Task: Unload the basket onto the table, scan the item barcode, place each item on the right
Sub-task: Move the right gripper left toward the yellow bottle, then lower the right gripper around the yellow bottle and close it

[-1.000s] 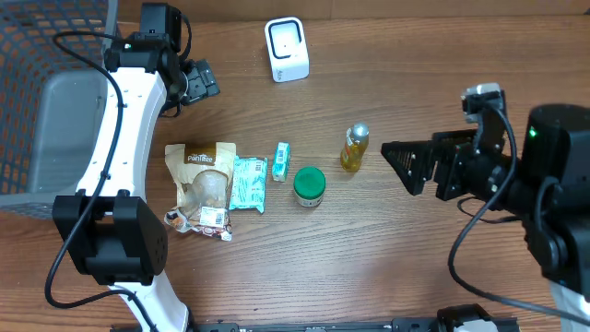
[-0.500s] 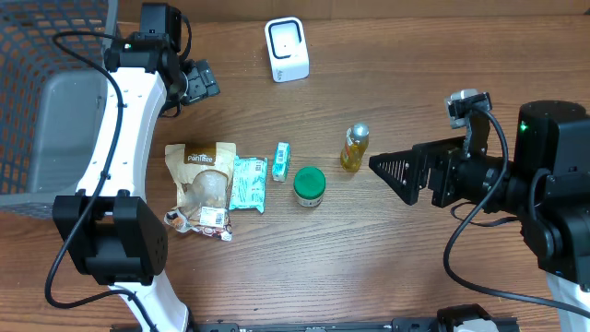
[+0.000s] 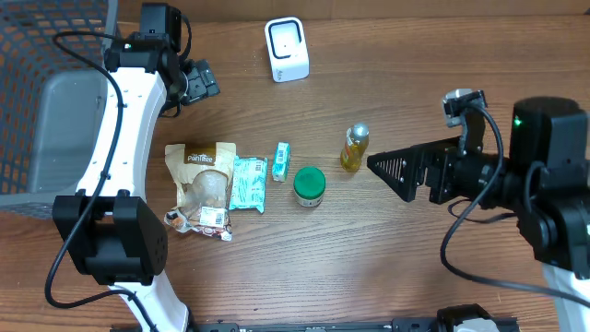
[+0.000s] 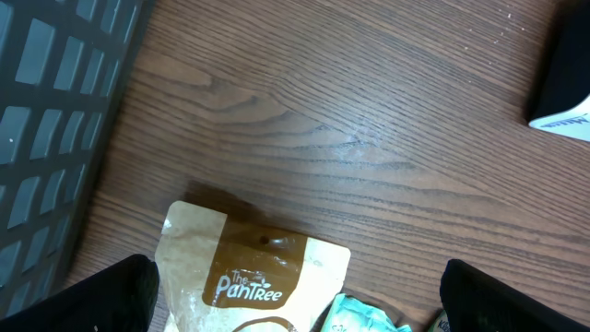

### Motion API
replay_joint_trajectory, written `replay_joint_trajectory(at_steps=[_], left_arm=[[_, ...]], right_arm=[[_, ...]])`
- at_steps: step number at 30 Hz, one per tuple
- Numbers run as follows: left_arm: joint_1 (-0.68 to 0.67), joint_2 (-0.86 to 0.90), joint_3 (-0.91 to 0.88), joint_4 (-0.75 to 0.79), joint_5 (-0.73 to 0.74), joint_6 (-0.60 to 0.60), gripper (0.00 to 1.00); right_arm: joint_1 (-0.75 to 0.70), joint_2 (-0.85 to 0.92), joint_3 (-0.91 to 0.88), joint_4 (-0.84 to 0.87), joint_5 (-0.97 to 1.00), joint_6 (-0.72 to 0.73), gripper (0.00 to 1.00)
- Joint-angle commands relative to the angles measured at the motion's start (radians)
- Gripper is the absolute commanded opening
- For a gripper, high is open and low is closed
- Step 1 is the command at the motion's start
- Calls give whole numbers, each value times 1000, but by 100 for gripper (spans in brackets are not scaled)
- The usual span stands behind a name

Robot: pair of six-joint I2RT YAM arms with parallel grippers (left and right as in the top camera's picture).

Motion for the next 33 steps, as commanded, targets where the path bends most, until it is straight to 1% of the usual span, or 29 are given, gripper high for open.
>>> replay_joint_trajectory(at_steps=[1,12,27,33], left_arm=[[-1,-13,19,1,5,-10,100],[-1,-13,19,1,5,-10,100],[-1,-13,19,1,5,-10,100],[-1,-13,19,1,5,-10,100]], right_arm=[[-3,36,26,-4,-9,-9,99],[-2,119,26,-34,-9,-9,100],[14,122,26,-58,-11,-37,100],[37,122,26,-89,47,-38,100]])
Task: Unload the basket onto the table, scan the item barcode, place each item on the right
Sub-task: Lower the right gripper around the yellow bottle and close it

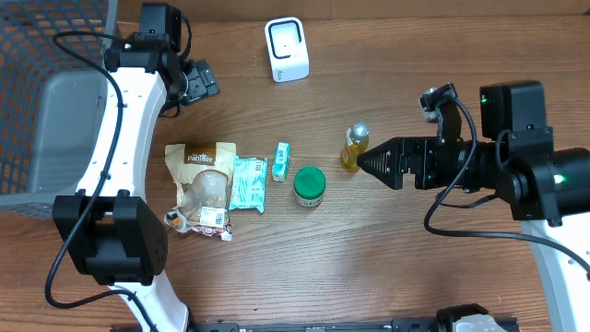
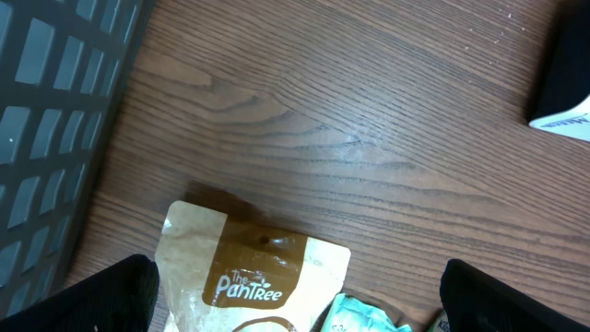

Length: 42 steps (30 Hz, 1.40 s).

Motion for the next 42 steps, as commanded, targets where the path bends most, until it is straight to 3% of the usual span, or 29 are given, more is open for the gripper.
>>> replay_joint_trajectory(at_steps=[1,8,14,22,28,42], left_arm=[[-1,-13,19,0,5,-10,100],[-1,-13,19,0,5,-10,100],[-1,-13,19,0,5,-10,100],[-1,-13,19,0,5,-10,100],[-1,-13,19,0,5,-10,100],[-1,-13,19,0,5,-10,100]], right_arm=[[21,-3,26,-9,48,-11,100],[108,-3,26,-9,160,13,100],[196,35,26,-6,433,205,100],[231,142,37,-12,467,275,100],[231,218,141,-115,483,333,100],[230,238,167,-98,530,348,100]])
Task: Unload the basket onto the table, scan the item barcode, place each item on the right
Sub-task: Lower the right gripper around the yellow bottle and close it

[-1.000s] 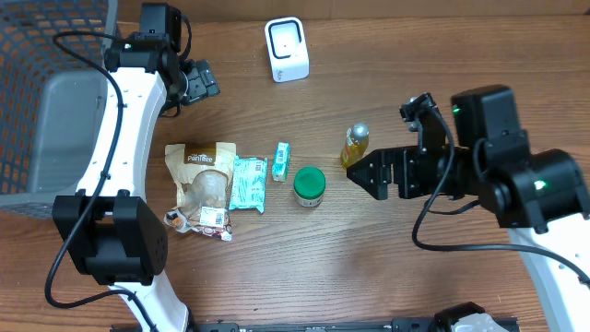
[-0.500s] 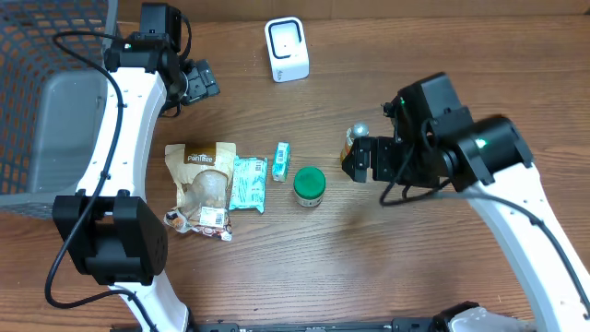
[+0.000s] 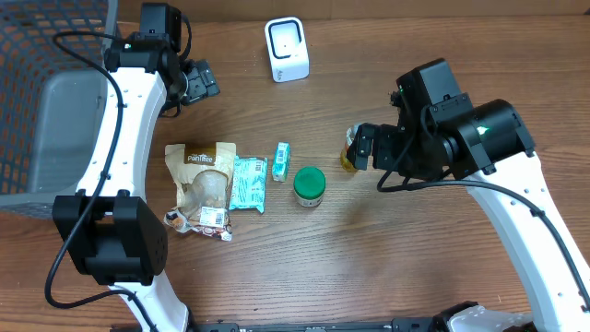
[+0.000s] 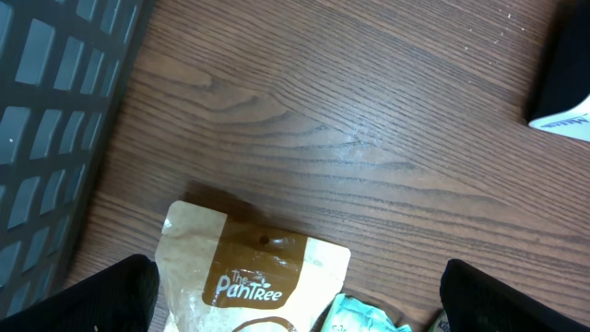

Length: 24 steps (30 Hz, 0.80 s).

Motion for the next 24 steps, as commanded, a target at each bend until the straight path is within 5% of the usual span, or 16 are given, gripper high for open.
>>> replay_joint_trajectory(at_steps=[1,24], left_arm=[[-1,-13,19,1,5,-10,100],[-1,-13,19,1,5,-10,100]], right_arm=[[4,5,29,27,22,7,100],[4,5,29,181,-31,8,100]])
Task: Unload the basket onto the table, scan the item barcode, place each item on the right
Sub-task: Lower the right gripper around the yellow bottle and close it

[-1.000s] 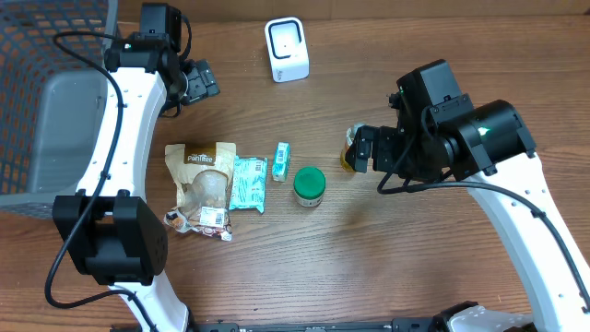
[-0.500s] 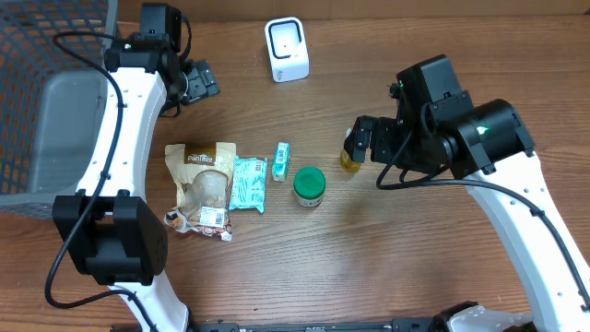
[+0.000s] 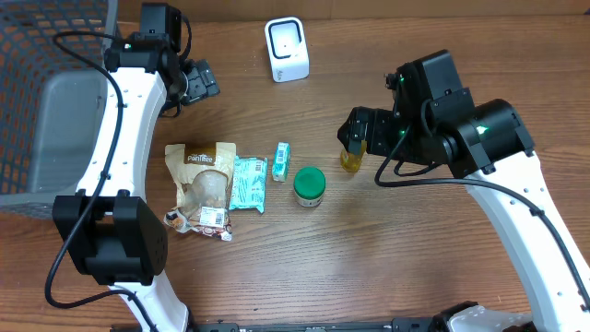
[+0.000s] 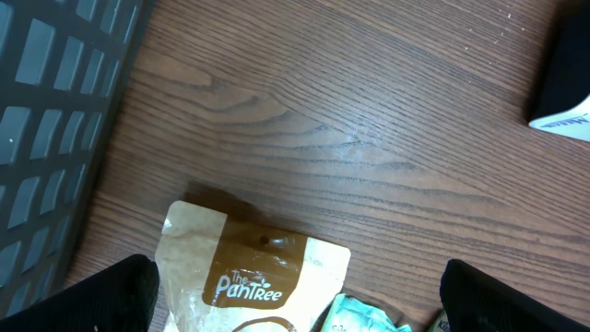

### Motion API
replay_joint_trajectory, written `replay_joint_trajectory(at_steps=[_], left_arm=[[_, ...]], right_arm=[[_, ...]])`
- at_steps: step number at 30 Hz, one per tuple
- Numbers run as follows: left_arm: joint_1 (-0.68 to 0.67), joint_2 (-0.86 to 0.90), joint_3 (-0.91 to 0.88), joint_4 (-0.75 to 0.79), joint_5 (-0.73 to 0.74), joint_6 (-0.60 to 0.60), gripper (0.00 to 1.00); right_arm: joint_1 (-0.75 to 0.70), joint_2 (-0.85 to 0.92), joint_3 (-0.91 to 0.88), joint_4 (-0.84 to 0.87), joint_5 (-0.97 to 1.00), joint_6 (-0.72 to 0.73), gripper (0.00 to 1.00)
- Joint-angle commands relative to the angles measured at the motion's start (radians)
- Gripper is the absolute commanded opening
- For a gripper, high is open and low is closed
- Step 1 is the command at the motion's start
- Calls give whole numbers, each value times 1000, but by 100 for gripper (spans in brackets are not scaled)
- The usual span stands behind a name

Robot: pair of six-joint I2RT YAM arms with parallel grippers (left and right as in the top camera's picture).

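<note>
A small yellow bottle [image 3: 349,160] stands upright on the wooden table [image 3: 415,277], right of centre. My right gripper [image 3: 356,131] is down over its top and hides the cap; the overhead view does not show how its jaws stand. The white barcode scanner [image 3: 287,50] stands at the back middle; its edge [image 4: 564,88] also shows in the left wrist view. My left gripper [image 3: 199,81] hangs at the back left, open and holding nothing, its fingertips [image 4: 120,290] wide apart above the brown pouch [image 4: 251,275].
The brown PanTree pouch [image 3: 201,183], a teal packet [image 3: 248,182], a small green box [image 3: 281,160] and a green-lidded jar [image 3: 309,185] lie in a row left of the bottle. A dark mesh basket [image 3: 46,83] fills the left side.
My right gripper has shifted a little up and to the left, from beside the bottle to over its top. The bottle stands where it was. The left arm has not moved.
My right gripper lay level at the right, well clear of the bottle. Then it pointed at the bottle from close by. Then the arm stood more upright with the gripper at the bottle, and now it covers the cap. Nothing else has moved.
</note>
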Motion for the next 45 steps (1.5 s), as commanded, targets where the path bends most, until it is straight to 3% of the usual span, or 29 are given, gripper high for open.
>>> replay_joint_trajectory(at_steps=[1,8,26,45], left_arm=[[-1,-13,19,1,5,-10,100],[-1,-13,19,1,5,-10,100],[-1,-13,19,1,5,-10,100],[-1,-13,19,1,5,-10,100]], right_arm=[[4,3,29,43,-5,7,100],[4,3,29,126,84,7,100],[4,19,-4,134,295,-35,100],[4,328,-37,190,295,-141,100]])
